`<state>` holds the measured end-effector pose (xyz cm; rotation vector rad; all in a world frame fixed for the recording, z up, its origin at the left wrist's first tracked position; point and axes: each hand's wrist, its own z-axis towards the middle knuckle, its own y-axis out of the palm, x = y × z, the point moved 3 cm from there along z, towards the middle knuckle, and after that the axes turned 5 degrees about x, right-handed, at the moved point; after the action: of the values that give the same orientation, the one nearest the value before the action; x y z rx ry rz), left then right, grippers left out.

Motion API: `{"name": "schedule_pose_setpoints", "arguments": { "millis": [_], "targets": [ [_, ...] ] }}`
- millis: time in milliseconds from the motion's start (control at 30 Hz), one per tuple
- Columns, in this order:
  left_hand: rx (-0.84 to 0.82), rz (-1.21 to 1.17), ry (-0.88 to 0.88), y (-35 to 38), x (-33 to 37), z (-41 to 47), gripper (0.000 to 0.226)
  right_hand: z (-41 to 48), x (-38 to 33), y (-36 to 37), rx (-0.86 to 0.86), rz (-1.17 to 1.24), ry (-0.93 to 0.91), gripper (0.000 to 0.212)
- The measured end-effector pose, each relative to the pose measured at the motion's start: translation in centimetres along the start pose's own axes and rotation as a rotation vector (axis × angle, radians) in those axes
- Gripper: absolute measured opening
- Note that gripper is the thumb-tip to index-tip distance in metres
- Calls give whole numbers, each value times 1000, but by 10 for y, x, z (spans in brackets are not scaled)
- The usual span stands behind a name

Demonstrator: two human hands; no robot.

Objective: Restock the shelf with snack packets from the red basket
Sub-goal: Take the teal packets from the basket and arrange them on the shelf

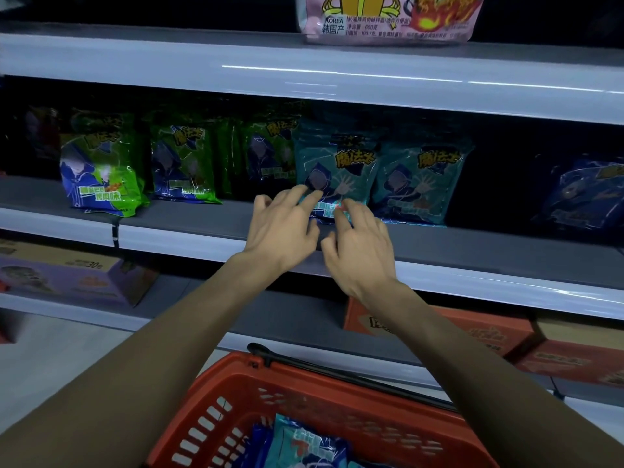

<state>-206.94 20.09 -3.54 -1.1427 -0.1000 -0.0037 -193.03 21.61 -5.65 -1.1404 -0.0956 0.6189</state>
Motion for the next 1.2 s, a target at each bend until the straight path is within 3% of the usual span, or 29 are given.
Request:
{"name": "schedule_pose_setpoints", "arguments": {
  "millis": [433,600,733,1200],
  "targets": [
    [-57,-50,-34,-13,7,-2,59,-10,-1,-11,-37,41,9,56],
    [-83,-67,-36,-28,13,-27,60,-34,-3,-27,-40,64,-9,71],
    [-122,-98,-36,-41,22,-56,62,-60,-1,-49,-102,70,13,54],
    [-234,-301,-101,-89,71,-172,63,-162,-9,-120,-142,162,14,55]
  ]
}}
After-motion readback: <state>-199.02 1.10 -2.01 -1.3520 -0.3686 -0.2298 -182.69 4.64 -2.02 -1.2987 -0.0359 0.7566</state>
